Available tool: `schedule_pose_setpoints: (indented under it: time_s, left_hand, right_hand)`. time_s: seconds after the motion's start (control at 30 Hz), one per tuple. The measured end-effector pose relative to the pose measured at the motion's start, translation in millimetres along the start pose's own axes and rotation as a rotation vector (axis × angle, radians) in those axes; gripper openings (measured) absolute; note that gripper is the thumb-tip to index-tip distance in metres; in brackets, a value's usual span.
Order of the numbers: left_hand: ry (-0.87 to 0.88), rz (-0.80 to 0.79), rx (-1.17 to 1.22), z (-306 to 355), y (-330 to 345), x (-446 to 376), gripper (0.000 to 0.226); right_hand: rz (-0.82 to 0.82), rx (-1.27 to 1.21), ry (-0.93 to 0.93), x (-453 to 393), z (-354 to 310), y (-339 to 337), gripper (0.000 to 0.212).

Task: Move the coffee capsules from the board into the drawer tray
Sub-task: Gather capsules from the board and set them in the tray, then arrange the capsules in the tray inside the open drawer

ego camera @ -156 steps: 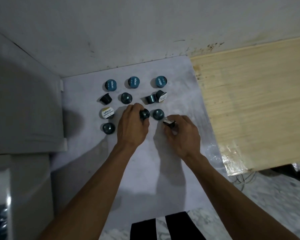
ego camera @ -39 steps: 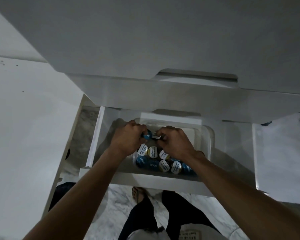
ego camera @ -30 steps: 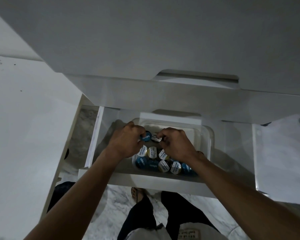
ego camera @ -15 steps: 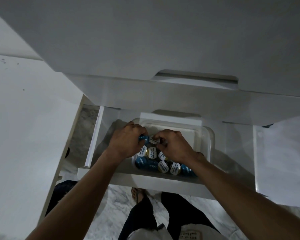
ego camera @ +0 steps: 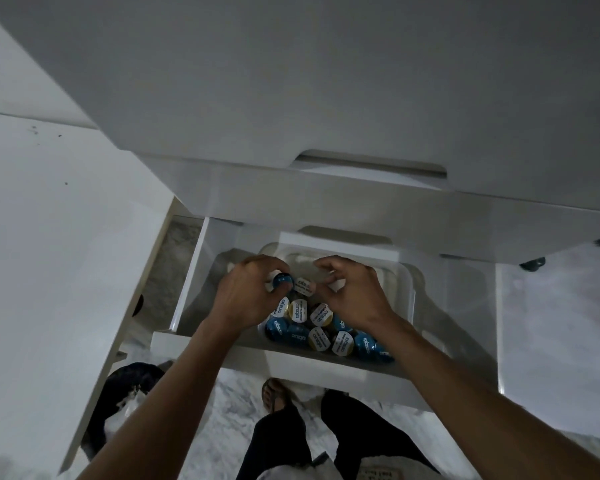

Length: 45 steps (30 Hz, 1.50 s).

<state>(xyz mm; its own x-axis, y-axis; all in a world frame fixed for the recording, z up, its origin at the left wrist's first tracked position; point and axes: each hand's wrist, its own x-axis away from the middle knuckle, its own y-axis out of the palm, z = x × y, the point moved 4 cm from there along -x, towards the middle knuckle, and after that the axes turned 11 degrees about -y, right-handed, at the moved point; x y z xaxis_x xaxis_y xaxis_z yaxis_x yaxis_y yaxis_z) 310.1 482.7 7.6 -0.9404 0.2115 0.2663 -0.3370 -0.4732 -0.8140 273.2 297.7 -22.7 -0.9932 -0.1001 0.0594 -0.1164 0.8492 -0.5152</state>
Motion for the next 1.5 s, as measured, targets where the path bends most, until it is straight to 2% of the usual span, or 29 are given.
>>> schedule_pose_setpoints:
  time_s: [0.17,0.57,0.83,1.0,1.13,1.33,1.5]
  left_hand:
    - [-0.053,0.047,0.085,10.1,-11.3,13.9,0.031]
    - [0.049,0.095,0.219,30.3,-32.8,59.9,0.03]
    - [0.197,0.025,0.282,105.3,-4.4,81.6,0.026]
    - [0.339,-0.035,0.314,193.6,33.6,90.2,0.023]
    - [0.365,-0.072,0.316,266.4,74.1,88.4,0.024]
    - [0.306,-0.095,0.302,348.4,157.8,83.1,0.021]
    - [0.195,-0.092,0.216,374.7,205.1,76.4,0.025]
  right_hand:
    - [0.08,-0.073,0.021,11.0,-7.9,-7.0,0.043]
    - [0.356,-0.127,0.01,75.6,-55.7,-21.3,0.041]
    - [0.538,-0.105,0.046,148.5,-54.0,-81.2,0.037]
    - [0.669,-0.089,0.067,198.9,-27.8,-152.8,0.032]
    - [0.721,-0.061,0.112,234.7,10.2,-213.2,0.031]
    - [0.713,-0.003,0.168,271.2,81.8,-302.4,0.029]
    - [0.673,-0.006,0.219,275.7,126.8,-350.5,0.028]
